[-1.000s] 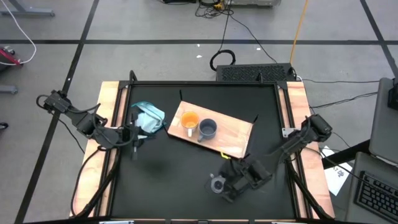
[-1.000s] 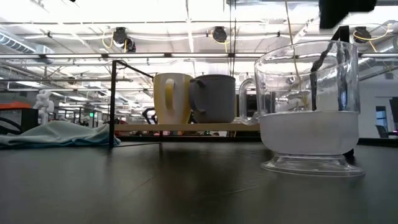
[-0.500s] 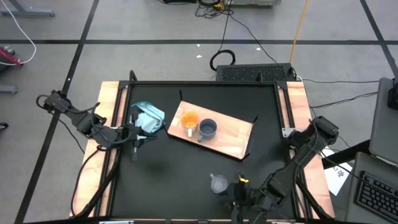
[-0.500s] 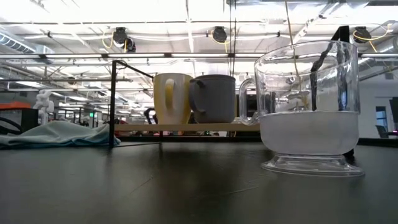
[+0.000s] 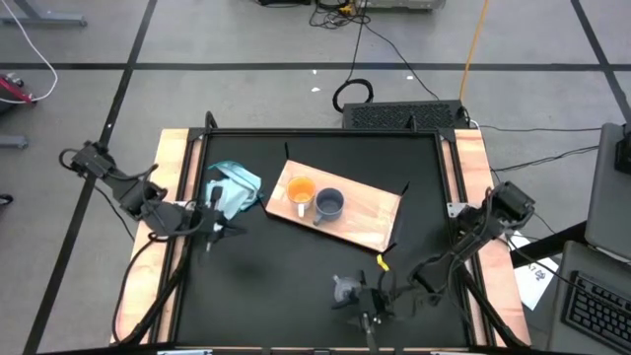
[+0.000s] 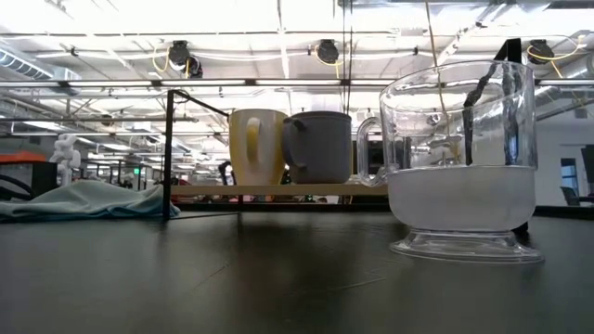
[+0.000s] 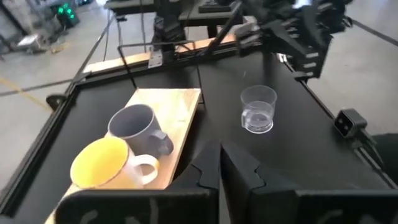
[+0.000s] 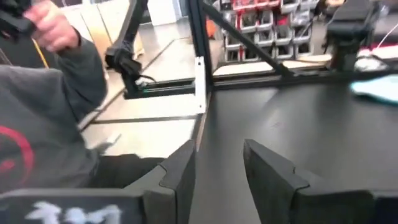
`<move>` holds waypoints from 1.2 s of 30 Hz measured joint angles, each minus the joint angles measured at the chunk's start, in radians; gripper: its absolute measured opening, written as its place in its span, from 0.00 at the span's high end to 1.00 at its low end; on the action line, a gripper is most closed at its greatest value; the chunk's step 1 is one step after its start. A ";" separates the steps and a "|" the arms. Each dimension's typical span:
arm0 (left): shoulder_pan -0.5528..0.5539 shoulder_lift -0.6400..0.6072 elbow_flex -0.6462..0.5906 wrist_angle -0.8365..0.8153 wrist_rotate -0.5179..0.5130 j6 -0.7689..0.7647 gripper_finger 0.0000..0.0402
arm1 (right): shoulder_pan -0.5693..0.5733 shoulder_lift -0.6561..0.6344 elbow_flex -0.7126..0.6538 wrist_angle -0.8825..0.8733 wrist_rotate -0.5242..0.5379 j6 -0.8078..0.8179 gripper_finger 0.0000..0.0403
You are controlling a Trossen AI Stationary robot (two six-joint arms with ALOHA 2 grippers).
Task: Stack small to large cups/mugs on shelf
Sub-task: Put the transparent cup on the shelf
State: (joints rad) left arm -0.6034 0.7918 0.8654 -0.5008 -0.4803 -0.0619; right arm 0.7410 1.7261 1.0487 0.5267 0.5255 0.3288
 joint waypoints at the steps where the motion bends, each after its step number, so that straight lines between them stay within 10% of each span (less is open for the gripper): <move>1: -0.010 0.000 0.000 0.001 -0.006 0.011 0.98 | -0.003 -0.002 -0.006 0.001 0.000 -0.027 0.72; 7: -0.055 0.000 0.000 0.031 -0.017 0.055 0.99 | -0.003 -0.002 -0.010 0.021 0.056 -0.264 0.97; 19: -0.084 0.000 0.000 0.042 -0.018 0.064 0.97 | -0.006 -0.016 -0.010 0.040 0.095 -0.401 0.99; 27: -0.158 -0.113 0.000 0.079 -0.193 0.139 0.99 | 0.111 -0.194 -0.009 -0.250 0.459 -0.343 1.00; 36: -0.211 -0.305 -0.044 0.067 -0.335 0.188 0.99 | 0.181 -0.426 -0.083 -0.555 0.629 -0.175 1.00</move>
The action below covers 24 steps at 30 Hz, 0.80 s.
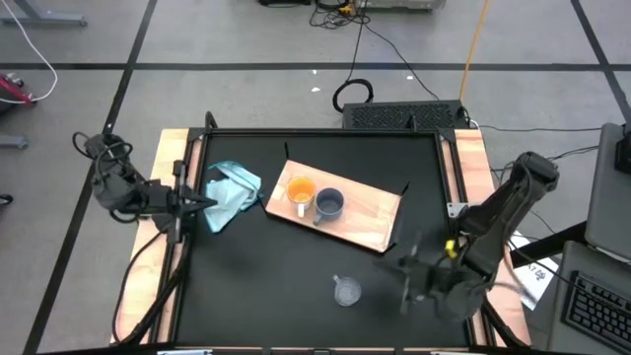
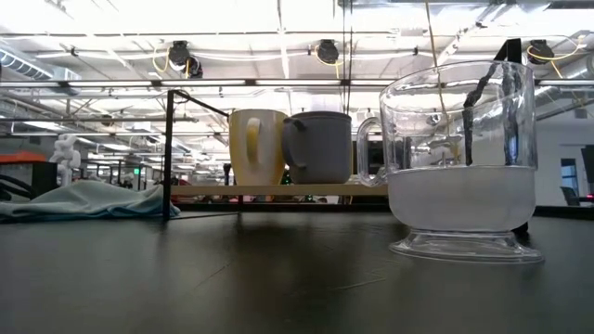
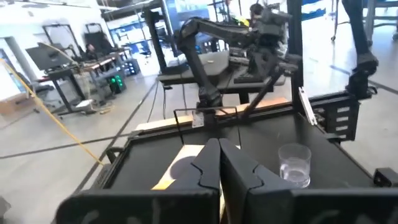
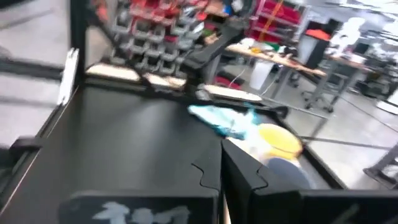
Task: Stack small to large cups/mugs on shelf
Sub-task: Put the transparent cup on the shelf
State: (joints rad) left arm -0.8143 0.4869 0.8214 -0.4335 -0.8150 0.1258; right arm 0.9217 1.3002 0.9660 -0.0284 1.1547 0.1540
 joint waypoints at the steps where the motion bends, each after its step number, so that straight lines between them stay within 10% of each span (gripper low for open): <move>1: -0.001 -0.019 -0.016 0.004 -0.001 0.009 0.99 | 0.010 -0.038 -0.033 0.010 0.019 0.002 1.00; 13: 0.000 -0.140 -0.164 0.057 0.121 0.171 0.98 | -0.025 -0.483 -0.465 0.306 -0.087 -0.263 1.00; 24: 0.060 -0.139 -0.243 0.133 0.187 0.263 0.98 | -0.171 -0.566 -0.663 0.718 -0.187 -0.591 1.00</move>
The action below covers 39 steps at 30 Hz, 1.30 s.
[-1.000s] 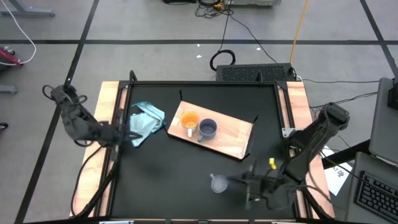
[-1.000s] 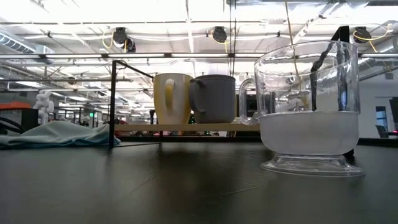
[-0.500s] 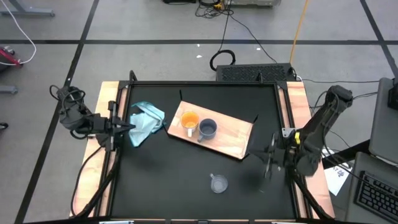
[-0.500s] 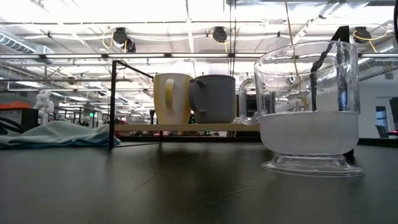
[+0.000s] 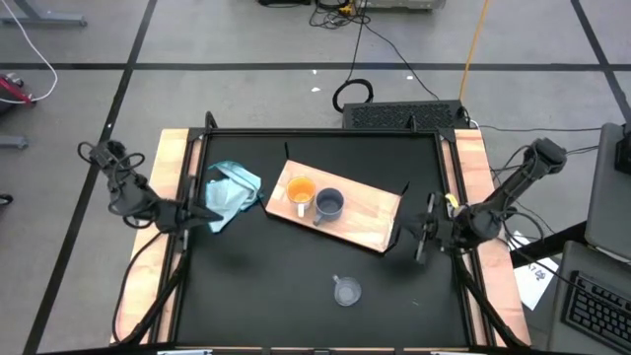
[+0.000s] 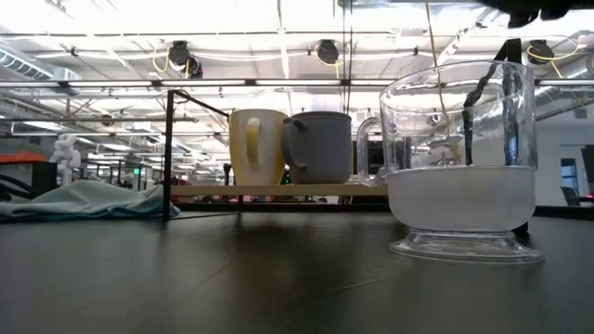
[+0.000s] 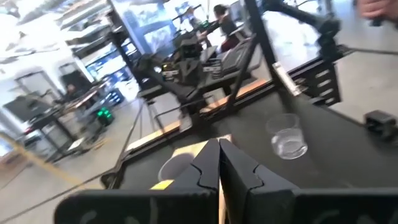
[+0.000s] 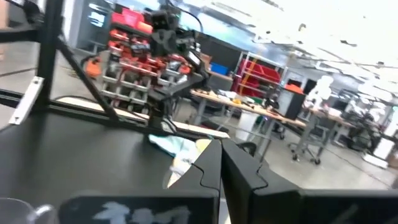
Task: Stack small to large cups/mugs on shelf
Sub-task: Put the transparent cup on the shelf
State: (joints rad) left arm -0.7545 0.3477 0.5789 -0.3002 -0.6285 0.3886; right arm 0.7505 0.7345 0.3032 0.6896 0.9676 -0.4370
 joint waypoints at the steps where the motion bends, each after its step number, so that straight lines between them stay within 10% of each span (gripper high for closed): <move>1: 0.014 0.000 0.000 -0.009 0.000 -0.006 0.97 | -0.008 -0.004 -0.008 -0.009 0.000 0.013 1.00; 13: 0.201 -0.002 -0.065 -0.032 0.111 -0.209 0.99 | -0.032 -0.040 -0.050 -0.074 -0.213 0.147 1.00; 39: 0.312 -0.001 -0.167 0.012 0.269 -0.293 0.97 | -0.029 -0.039 -0.050 -0.126 -0.241 0.358 1.00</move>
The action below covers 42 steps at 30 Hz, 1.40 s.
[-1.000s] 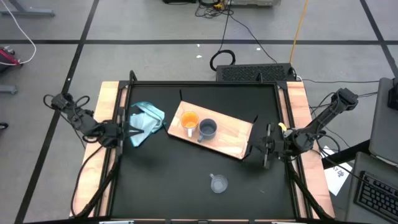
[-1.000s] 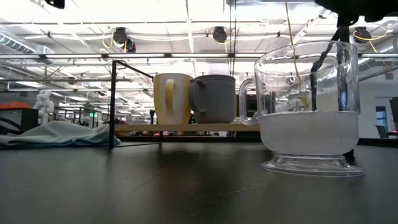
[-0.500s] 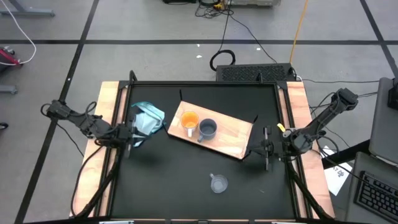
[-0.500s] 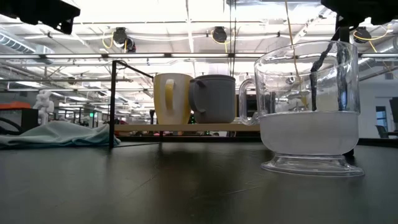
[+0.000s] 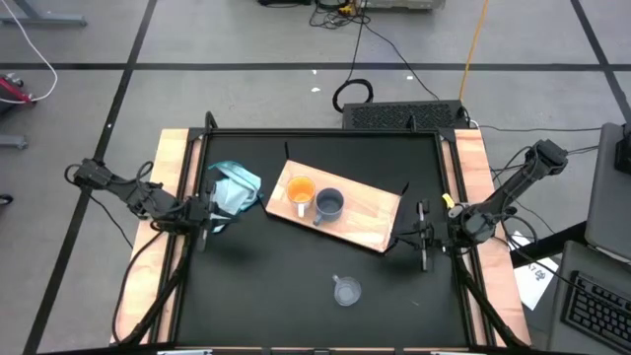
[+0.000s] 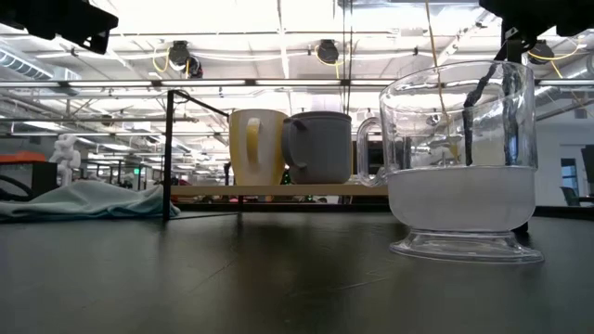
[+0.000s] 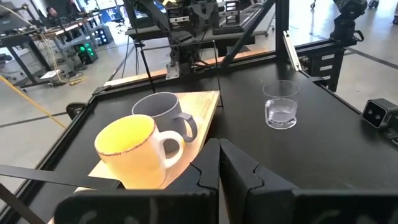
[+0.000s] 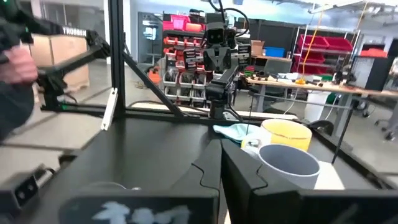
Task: Stack small to large cups/mugs on shelf
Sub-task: Put the transparent cup on the shelf
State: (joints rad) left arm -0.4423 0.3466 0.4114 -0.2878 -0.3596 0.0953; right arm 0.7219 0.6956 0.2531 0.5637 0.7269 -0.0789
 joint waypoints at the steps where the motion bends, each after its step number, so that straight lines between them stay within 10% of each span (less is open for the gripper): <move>1: 0.000 0.000 0.000 0.000 -0.002 0.000 0.97 | 0.000 0.000 0.000 0.002 0.000 0.022 1.00; 19: 0.000 0.000 0.000 0.002 -0.006 0.000 0.97 | 0.000 0.001 0.000 0.059 -0.081 -0.040 0.99; 33: 0.000 0.000 0.000 0.002 -0.006 -0.020 0.97 | 0.000 0.085 0.104 0.069 -0.081 -0.173 0.51; 42: 0.000 0.000 0.001 0.002 -0.006 -0.023 0.97 | 0.000 0.221 0.290 -0.116 -0.046 -0.171 0.47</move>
State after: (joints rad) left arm -0.4427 0.3465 0.4122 -0.2863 -0.3660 0.0727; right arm 0.7216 0.9167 0.5432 0.4478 0.6807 -0.2498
